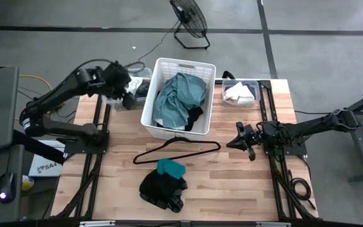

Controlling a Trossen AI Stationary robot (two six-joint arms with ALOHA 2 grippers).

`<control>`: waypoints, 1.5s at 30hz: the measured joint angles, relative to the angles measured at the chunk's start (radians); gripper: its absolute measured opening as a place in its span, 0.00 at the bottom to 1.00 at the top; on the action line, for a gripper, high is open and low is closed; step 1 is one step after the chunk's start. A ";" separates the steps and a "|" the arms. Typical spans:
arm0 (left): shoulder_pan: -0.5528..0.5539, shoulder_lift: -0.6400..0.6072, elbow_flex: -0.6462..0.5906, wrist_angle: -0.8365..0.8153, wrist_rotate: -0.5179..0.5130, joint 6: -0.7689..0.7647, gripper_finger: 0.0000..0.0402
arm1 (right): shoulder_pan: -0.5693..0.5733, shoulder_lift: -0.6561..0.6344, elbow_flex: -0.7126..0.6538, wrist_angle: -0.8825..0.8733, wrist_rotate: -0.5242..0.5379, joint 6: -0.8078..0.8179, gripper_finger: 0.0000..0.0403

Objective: Pick & Place Cloths
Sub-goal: Put the black boxer shorts into the left transparent bin

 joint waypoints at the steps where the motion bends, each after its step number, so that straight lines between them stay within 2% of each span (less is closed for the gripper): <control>1: -0.034 -0.008 0.000 -0.007 -0.006 -0.018 0.61 | 0.000 0.000 0.000 0.000 0.000 0.000 0.01; 10: -0.367 -0.048 0.000 -0.030 -0.016 -0.157 0.61 | 0.000 0.000 0.000 0.000 -0.001 0.000 0.01; 14: -0.527 -0.044 -0.017 -0.011 -0.064 -0.225 0.61 | 0.000 0.000 0.000 0.000 -0.001 0.000 0.01; 21: -0.741 -0.043 -0.166 0.116 -0.109 -0.337 0.61 | 0.000 0.000 0.000 0.000 -0.001 0.000 0.01; 28: -0.890 -0.039 -0.360 0.376 -0.100 -0.451 0.61 | 0.000 0.000 0.000 0.000 -0.001 0.000 0.01; 36: -1.063 -0.039 -0.543 0.626 -0.020 -0.325 0.61 | 0.000 0.000 0.000 0.000 -0.001 0.000 0.01; 45: -1.203 -0.010 -0.693 0.931 -0.053 -0.097 0.61 | 0.000 0.000 0.000 0.000 0.000 0.000 0.01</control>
